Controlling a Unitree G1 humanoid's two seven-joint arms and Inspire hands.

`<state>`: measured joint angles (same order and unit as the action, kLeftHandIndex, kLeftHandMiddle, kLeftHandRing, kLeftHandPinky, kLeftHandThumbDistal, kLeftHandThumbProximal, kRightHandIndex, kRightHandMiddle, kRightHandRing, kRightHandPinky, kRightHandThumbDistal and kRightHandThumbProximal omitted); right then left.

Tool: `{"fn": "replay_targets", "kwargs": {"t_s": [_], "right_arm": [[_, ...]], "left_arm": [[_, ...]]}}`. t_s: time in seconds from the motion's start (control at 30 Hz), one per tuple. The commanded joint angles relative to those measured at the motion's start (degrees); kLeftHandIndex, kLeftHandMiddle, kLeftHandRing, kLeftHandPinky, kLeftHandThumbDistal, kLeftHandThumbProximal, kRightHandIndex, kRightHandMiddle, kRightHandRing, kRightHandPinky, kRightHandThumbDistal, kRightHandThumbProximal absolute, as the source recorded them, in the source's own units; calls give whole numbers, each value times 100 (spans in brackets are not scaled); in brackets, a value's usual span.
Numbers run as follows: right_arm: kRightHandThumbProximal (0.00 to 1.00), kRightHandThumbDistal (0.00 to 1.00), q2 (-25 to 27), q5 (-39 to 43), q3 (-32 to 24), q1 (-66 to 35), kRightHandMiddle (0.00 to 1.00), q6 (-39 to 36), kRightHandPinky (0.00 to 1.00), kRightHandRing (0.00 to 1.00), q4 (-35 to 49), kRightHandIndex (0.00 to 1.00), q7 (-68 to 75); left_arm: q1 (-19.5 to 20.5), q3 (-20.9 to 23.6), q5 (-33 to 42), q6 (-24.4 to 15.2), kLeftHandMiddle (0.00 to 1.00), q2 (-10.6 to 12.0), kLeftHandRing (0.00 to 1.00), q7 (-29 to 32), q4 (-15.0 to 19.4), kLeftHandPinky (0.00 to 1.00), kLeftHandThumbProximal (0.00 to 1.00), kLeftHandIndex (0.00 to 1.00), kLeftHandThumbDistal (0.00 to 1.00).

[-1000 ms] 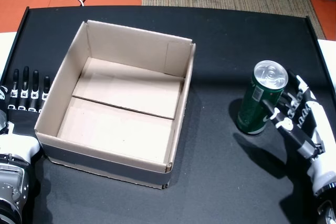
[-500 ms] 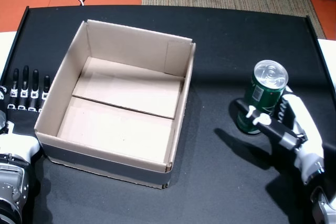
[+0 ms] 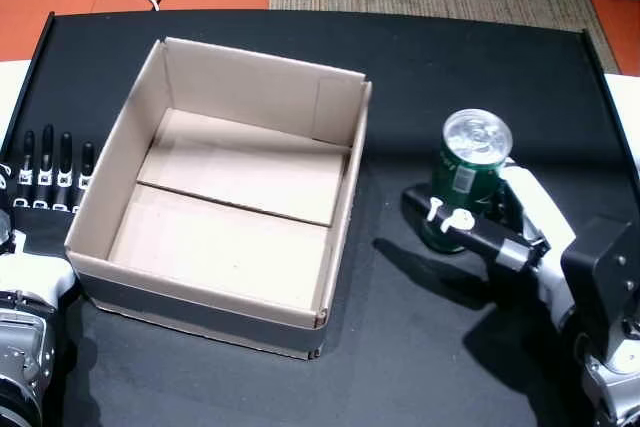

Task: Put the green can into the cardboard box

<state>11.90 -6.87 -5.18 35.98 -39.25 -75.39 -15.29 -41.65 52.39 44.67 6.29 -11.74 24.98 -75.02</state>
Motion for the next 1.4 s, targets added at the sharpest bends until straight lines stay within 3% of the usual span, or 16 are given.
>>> {"fn": "replay_targets", "kwargs": {"t_s": [0.0,0.2,0.37,0.43,0.47,0.5,0.53,0.57,0.6,0.67,0.87,0.97,1.07,1.13,1.3,1.37], "right_arm": [[51,100,-30,98,-77,48,92,91,100,92,-69,93,-25],[49,100,-68,86,-135,47,91,121,100,90,-71,91,1],[47,100,-161,105,-202,68,89,168,100,89,-73,90,121],[43,100,-207,143,-269,88,87,245,95,87,-79,88,150],[34,87,-233,146,-295,96,82,277,89,82,-81,84,240],[33,83,-254,138,-303,101,79,296,85,78,-81,82,340],[27,54,-270,111,-294,103,71,307,79,71,-77,75,485],[3,11,-275,51,-258,96,55,274,70,56,-72,61,678],[0,2,-274,-4,-220,89,47,239,64,48,-69,54,827],[0,0,-247,-153,-113,70,31,160,52,33,-72,39,1075],[0,0,-221,-243,-30,70,16,210,39,19,-105,15,1146],[3,0,-188,-324,38,83,11,205,36,16,-108,10,1177],[21,0,-170,-336,46,88,6,154,33,11,-104,5,1192],[27,0,-164,-296,4,89,4,134,32,10,-101,3,1189],[28,0,-133,-241,-67,103,1,146,31,6,-94,0,1170],[41,0,-89,-327,3,113,0,69,28,5,-83,0,1210]], "left_arm": [[329,3,-48,-7,56,50,68,-206,-165,81,57,56,0],[385,34,-26,33,54,30,67,-103,-176,78,52,52,0],[373,-18,-87,-28,56,27,68,-149,-169,77,56,53,0],[389,-31,-94,-16,55,10,68,-109,-169,76,55,52,0],[389,-38,-100,-27,55,5,68,-124,-169,77,55,52,0],[388,-42,-104,-38,55,2,68,-140,-169,77,55,52,0],[381,-32,-92,-42,56,2,69,-153,-168,78,55,53,0],[377,-17,-73,-29,56,-1,69,-153,-168,80,56,53,0],[374,-6,-59,-18,56,-4,69,-150,-167,80,56,54,0],[358,-3,-56,-34,56,2,68,-163,-160,81,55,52,0],[335,39,-21,-37,56,4,68,-214,-167,80,55,54,0],[311,47,-23,-41,56,4,67,-264,-169,79,59,54,0],[299,44,-28,-60,56,10,67,-267,-165,78,60,54,0],[277,61,-7,-63,55,19,66,-306,-162,78,60,54,0],[268,82,-22,-55,54,19,64,-333,-168,78,60,53,0],[264,64,-58,-100,54,36,65,-330,-166,77,59,53,0]]}}
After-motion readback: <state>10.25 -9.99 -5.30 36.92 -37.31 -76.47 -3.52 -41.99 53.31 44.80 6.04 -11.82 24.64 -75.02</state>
